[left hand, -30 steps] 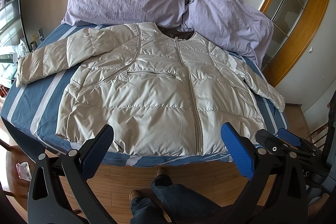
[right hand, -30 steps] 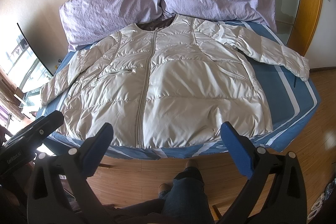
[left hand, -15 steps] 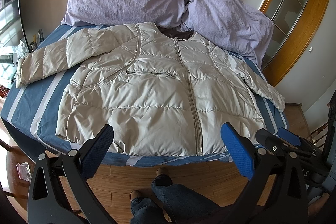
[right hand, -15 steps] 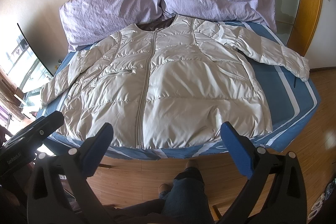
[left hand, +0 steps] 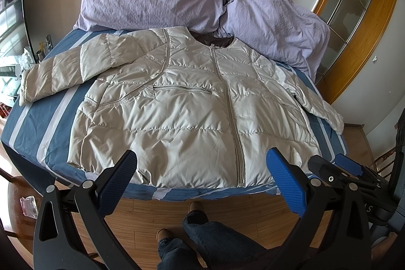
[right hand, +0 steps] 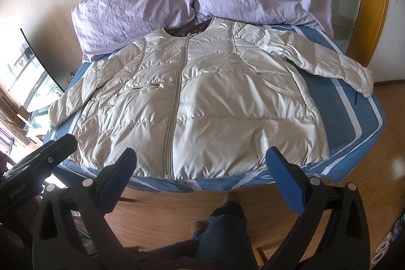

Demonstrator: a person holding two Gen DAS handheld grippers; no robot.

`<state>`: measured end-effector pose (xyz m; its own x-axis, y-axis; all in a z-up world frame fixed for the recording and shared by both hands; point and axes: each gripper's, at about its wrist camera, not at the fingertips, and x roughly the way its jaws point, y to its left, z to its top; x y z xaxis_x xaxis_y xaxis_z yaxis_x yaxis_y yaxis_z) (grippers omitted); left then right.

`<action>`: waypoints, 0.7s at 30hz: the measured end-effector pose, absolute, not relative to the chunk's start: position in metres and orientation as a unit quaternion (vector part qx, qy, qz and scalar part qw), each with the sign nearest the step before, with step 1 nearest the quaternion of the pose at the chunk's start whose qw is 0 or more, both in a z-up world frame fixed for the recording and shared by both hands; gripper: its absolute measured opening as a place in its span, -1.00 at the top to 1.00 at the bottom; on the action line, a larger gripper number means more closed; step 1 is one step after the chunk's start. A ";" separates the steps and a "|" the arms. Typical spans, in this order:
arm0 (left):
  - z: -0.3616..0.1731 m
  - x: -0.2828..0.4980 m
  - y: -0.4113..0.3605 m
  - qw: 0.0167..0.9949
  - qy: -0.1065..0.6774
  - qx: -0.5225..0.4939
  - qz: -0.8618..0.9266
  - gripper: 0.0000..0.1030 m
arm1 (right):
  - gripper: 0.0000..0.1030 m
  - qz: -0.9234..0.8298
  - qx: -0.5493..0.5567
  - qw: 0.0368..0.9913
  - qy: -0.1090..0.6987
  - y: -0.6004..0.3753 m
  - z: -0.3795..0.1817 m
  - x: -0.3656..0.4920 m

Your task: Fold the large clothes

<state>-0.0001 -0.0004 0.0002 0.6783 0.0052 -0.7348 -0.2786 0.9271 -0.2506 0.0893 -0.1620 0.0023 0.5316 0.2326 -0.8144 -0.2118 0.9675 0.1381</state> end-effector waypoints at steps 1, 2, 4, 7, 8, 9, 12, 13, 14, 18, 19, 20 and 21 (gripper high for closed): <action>0.000 0.000 0.000 0.900 0.393 -0.174 0.079 -0.97 | -0.96 0.127 0.011 0.875 0.467 -0.162 0.002 0.089; 0.000 0.000 0.000 0.900 0.393 -0.174 0.079 -0.97 | -0.96 0.127 0.011 0.875 0.467 -0.162 0.002 0.089; 0.000 0.000 -0.001 0.899 0.393 -0.174 0.079 -0.97 | -0.96 0.127 0.011 0.875 0.467 -0.161 0.002 0.089; 0.000 0.000 -0.001 0.900 0.393 -0.173 0.078 -0.97 | -0.96 0.127 0.011 0.875 0.467 -0.161 0.002 0.089; 0.000 0.000 -0.001 0.900 0.393 -0.173 0.078 -0.97 | -0.96 0.127 0.011 0.875 0.467 -0.161 0.002 0.089; 0.000 0.000 0.000 0.899 0.393 -0.174 0.078 -0.97 | -0.96 0.126 0.011 0.875 0.467 -0.161 0.002 0.089; 0.000 0.000 -0.001 0.900 0.393 -0.173 0.079 -0.97 | -0.96 0.126 0.011 0.875 0.467 -0.160 0.002 0.089; 0.000 0.000 0.000 0.899 0.393 -0.173 0.079 -0.97 | -0.96 0.127 0.011 0.875 0.467 -0.160 0.002 0.089; 0.000 0.000 0.000 0.899 0.393 -0.173 0.079 -0.97 | -0.96 0.127 0.011 0.875 0.467 -0.160 0.002 0.089; 0.000 0.000 -0.001 0.899 0.394 -0.174 0.079 -0.97 | -0.96 0.127 0.012 0.875 0.467 -0.159 0.002 0.090; 0.000 0.000 0.000 0.899 0.393 -0.173 0.079 -0.97 | -0.96 0.127 0.012 0.875 0.467 -0.159 0.002 0.090; 0.000 0.000 -0.001 0.899 0.393 -0.173 0.079 -0.97 | -0.96 0.127 0.012 0.875 0.467 -0.159 0.002 0.091; 0.000 0.000 0.000 0.899 0.394 -0.174 0.079 -0.97 | -0.96 0.127 0.012 0.875 0.467 -0.158 0.002 0.091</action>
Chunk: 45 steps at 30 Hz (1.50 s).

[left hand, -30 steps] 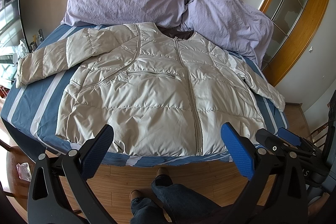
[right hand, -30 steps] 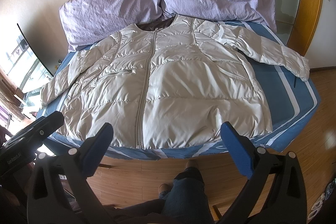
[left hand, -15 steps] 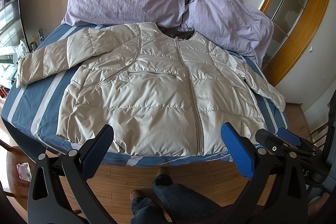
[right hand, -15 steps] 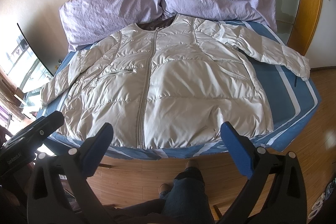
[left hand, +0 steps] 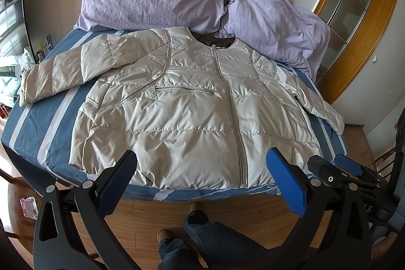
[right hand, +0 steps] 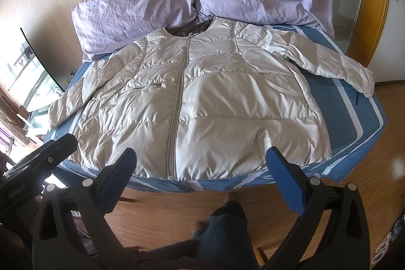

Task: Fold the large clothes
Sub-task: 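Grasp the sleeve cuff of the beige jacket with the right gripper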

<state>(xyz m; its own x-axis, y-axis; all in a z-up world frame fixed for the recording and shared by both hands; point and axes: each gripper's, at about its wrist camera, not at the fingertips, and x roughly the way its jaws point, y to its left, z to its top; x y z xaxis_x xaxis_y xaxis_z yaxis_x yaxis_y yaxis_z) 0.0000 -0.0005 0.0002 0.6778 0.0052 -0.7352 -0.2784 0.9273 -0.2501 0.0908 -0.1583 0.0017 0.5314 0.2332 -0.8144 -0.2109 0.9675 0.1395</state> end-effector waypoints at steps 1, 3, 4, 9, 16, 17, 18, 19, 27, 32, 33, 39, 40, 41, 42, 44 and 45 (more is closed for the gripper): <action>0.000 0.000 0.000 0.899 0.394 -0.173 0.079 -0.97 | -0.96 0.127 0.012 0.875 0.467 -0.158 0.002 0.091; 0.000 0.000 0.000 0.899 0.394 -0.173 0.080 -0.97 | -0.96 0.126 0.014 0.876 0.466 -0.158 0.002 0.092; 0.000 0.001 0.000 0.899 0.395 -0.173 0.080 -0.97 | -0.96 0.125 0.014 0.876 0.466 -0.158 0.002 0.091; -0.001 0.012 0.007 0.896 0.403 -0.162 0.094 -0.97 | -0.96 0.118 0.037 0.875 0.469 -0.164 0.001 0.102; -0.014 0.045 0.015 0.889 0.420 -0.142 0.114 -0.97 | -0.96 0.089 0.076 0.865 0.488 -0.188 -0.008 0.143; -0.016 0.050 0.016 0.888 0.423 -0.140 0.115 -0.97 | -0.96 0.080 0.076 0.864 0.491 -0.192 -0.011 0.150; -0.019 0.058 0.018 0.886 0.427 -0.139 0.117 -0.97 | -0.96 0.070 0.078 0.863 0.495 -0.197 -0.013 0.159; -0.022 0.065 0.019 0.884 0.431 -0.138 0.119 -0.97 | -0.96 0.060 0.082 0.861 0.498 -0.204 -0.016 0.168; -0.043 0.122 0.035 0.871 0.450 -0.123 0.153 -0.97 | -0.96 -0.039 0.119 0.854 0.505 -0.292 -0.041 0.250; -0.061 0.154 0.046 0.857 0.469 -0.114 0.179 -0.97 | -0.96 -0.116 0.157 0.844 0.500 -0.365 -0.058 0.299; -0.064 0.159 0.049 0.855 0.472 -0.112 0.184 -0.97 | -0.95 -0.131 0.174 0.840 0.497 -0.385 -0.063 0.309; -0.079 0.184 0.057 0.846 0.482 -0.098 0.207 -0.97 | -0.79 -0.239 0.208 0.809 0.496 -0.479 -0.090 0.342; -0.081 0.187 0.058 0.845 0.483 -0.094 0.211 -0.97 | -0.79 -0.252 0.213 0.805 0.494 -0.490 -0.093 0.345; -0.082 0.189 0.058 0.844 0.483 -0.092 0.213 -0.97 | -0.79 -0.275 0.219 0.797 0.491 -0.505 -0.098 0.348; -0.084 0.192 0.060 0.844 0.483 -0.090 0.216 -0.97 | -0.79 -0.291 0.227 0.791 0.489 -0.516 -0.102 0.350; -0.089 0.196 0.062 0.840 0.486 -0.086 0.223 -0.97 | -0.79 -0.306 0.243 0.781 0.488 -0.531 -0.110 0.350; -0.092 0.198 0.063 0.839 0.488 -0.085 0.226 -0.97 | -0.79 -0.311 0.254 0.773 0.491 -0.541 -0.117 0.351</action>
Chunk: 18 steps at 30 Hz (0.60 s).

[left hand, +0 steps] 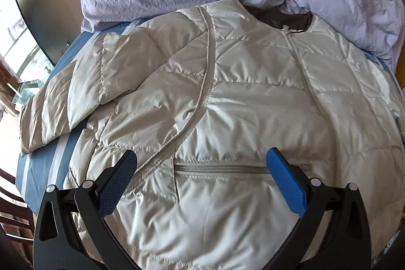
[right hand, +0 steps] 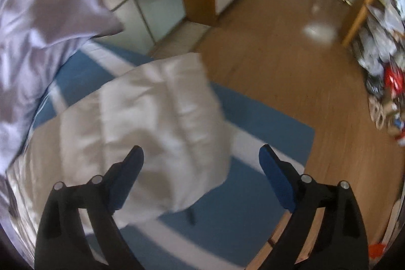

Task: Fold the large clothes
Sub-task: 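Grasp the sleeve cuff of the beige jacket with the right gripper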

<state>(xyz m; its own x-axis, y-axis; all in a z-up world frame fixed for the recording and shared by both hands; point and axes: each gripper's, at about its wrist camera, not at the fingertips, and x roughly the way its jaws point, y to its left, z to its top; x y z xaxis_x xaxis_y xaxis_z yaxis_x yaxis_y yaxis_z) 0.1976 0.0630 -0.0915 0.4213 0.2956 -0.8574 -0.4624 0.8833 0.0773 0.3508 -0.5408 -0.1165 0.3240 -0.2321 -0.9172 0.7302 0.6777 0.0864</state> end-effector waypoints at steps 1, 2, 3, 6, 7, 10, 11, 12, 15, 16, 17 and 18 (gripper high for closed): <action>-0.094 0.199 0.064 0.837 0.490 -0.085 0.228 -0.97 | -0.75 -0.312 0.261 0.769 0.493 -0.544 -0.121 0.352; -0.096 0.201 0.065 0.836 0.491 -0.086 0.229 -0.97 | -0.65 -0.312 0.269 0.765 0.495 -0.548 -0.126 0.352; -0.097 0.202 0.065 0.835 0.492 -0.085 0.230 -0.97 | -0.59 -0.308 0.280 0.762 0.497 -0.552 -0.131 0.352; -0.100 0.205 0.064 0.835 0.491 -0.083 0.233 -0.97 | -0.24 -0.287 0.292 0.765 0.497 -0.551 -0.139 0.353; -0.101 0.206 0.064 0.835 0.491 -0.082 0.234 -0.97 | -0.14 -0.284 0.290 0.767 0.496 -0.548 -0.140 0.355; -0.102 0.206 0.064 0.838 0.486 -0.081 0.235 -0.97 | 0.26 -0.272 0.277 0.777 0.496 -0.542 -0.140 0.360; -0.103 0.206 0.064 0.838 0.485 -0.081 0.235 -0.97 | 0.45 -0.262 0.281 0.779 0.496 -0.540 -0.140 0.363; -0.103 0.206 0.064 0.839 0.484 -0.082 0.235 -0.97 | 0.52 -0.257 0.283 0.780 0.495 -0.536 -0.138 0.366; -0.104 0.204 0.064 0.842 0.479 -0.085 0.235 -0.97 | 0.68 -0.257 0.260 0.792 0.489 -0.524 -0.122 0.366; -0.104 0.204 0.064 0.842 0.479 -0.087 0.234 -0.97 | 0.69 -0.256 0.249 0.800 0.483 -0.519 -0.115 0.367; -0.105 0.204 0.065 0.841 0.480 -0.090 0.233 -0.97 | 0.70 -0.256 0.240 0.807 0.475 -0.514 -0.108 0.368; -0.105 0.203 0.066 0.840 0.481 -0.096 0.230 -0.97 | 0.70 -0.255 0.231 0.816 0.465 -0.508 -0.099 0.371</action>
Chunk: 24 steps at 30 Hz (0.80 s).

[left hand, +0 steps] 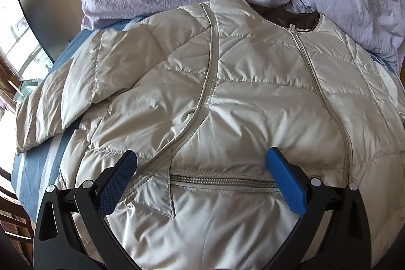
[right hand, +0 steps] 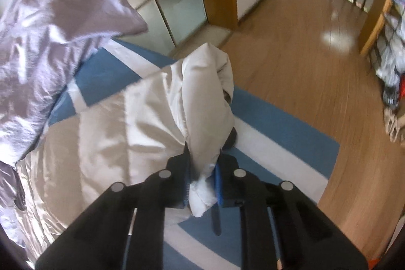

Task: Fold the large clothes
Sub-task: 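Grasp the sleeve cuff of the beige jacket with the right gripper, then fold the held sleeve across the jacket front and release with the right gripper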

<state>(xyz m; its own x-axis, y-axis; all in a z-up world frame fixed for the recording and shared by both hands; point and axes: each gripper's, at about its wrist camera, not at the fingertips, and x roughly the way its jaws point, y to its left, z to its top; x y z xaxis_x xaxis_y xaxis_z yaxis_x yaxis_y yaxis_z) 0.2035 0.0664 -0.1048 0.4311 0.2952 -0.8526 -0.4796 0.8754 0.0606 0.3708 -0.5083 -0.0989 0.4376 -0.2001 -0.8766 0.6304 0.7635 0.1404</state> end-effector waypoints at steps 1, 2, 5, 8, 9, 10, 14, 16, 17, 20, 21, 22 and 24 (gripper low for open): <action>-0.105 0.203 0.069 0.840 0.482 -0.103 0.228 -0.97 | 0.71 -0.251 0.227 0.822 0.458 -0.504 -0.090 0.371; -0.105 0.203 0.069 0.839 0.483 -0.107 0.226 -0.97 | 0.71 -0.246 0.224 0.829 0.450 -0.500 -0.083 0.373; -0.102 0.201 0.072 0.839 0.485 -0.114 0.217 -0.97 | 0.71 -0.205 0.203 0.855 0.431 -0.472 -0.055 0.386; -0.098 0.198 0.074 0.843 0.477 -0.116 0.217 -0.97 | 0.71 -0.157 0.186 0.874 0.421 -0.432 -0.035 0.403; -0.096 0.196 0.075 0.845 0.474 -0.117 0.218 -0.97 | 0.71 -0.137 0.182 0.879 0.419 -0.417 -0.029 0.410; -0.094 0.195 0.076 0.846 0.472 -0.119 0.219 -0.97 | 0.71 -0.123 0.178 0.882 0.419 -0.405 -0.027 0.413; -0.089 0.190 0.081 0.847 0.466 -0.120 0.227 -0.97 | 0.71 -0.047 0.153 0.890 0.426 -0.338 -0.017 0.430; -0.087 0.186 0.085 0.845 0.466 -0.118 0.235 -0.97 | 0.71 -0.015 0.139 0.890 0.434 -0.307 -0.015 0.434; -0.086 0.185 0.087 0.844 0.466 -0.118 0.237 -0.97 | 0.71 0.002 0.130 0.888 0.440 -0.288 -0.017 0.438; -0.084 0.178 0.095 0.843 0.463 -0.123 0.245 -0.97 | 0.71 0.027 0.101 0.879 0.465 -0.241 -0.031 0.452; -0.084 0.176 0.097 0.843 0.461 -0.125 0.248 -0.97 | 0.71 0.034 0.090 0.875 0.475 -0.225 -0.038 0.455; -0.083 0.173 0.100 0.842 0.460 -0.127 0.251 -0.97 | 0.71 0.038 0.084 0.872 0.482 -0.214 -0.042 0.456; -0.082 0.169 0.105 0.841 0.458 -0.132 0.256 -0.97 | 0.71 0.053 0.070 0.862 0.499 -0.186 -0.055 0.458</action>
<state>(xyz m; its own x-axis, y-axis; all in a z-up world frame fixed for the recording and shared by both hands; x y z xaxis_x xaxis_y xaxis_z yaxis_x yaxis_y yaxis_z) 0.1691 0.1054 -0.0820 0.4496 0.3101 -0.8376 -0.5511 0.8343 0.0131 0.4584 -0.1857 -0.0549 0.4958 0.1615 -0.8533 -0.0225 0.9846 0.1733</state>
